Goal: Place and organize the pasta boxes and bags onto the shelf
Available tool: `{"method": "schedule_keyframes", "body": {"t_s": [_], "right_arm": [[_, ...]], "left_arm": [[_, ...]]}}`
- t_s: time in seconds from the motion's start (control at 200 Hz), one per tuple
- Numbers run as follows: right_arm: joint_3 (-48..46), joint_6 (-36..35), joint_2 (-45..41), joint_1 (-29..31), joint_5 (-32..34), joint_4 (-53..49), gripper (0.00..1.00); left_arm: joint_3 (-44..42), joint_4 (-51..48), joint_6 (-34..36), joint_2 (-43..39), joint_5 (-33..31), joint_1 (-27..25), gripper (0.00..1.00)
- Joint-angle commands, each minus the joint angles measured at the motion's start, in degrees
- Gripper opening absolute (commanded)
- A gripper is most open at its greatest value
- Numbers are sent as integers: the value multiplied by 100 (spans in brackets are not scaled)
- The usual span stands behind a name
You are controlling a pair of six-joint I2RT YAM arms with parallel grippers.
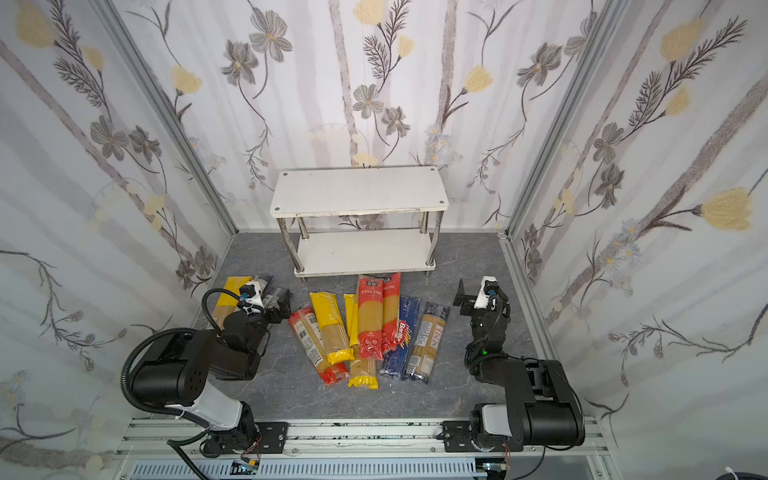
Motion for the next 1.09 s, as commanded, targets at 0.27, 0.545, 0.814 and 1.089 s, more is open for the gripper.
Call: {"method": "schedule_keyframes", "body": {"t_s": [0.27, 0.545, 0.814, 1.089], "right_arm": [[19, -37, 3, 10, 54, 48, 100], [17, -37, 3, 10, 54, 46, 100], [12, -37, 3, 10, 54, 49, 100], [36, -33, 3, 10, 50, 20, 100]], "left_arm": [[52, 68, 33, -6, 25, 4, 100], [150, -119, -22, 2, -119, 4, 100], [173, -162, -30, -3, -140, 3, 100], [173, -178, -25, -8, -135, 4, 100]]}}
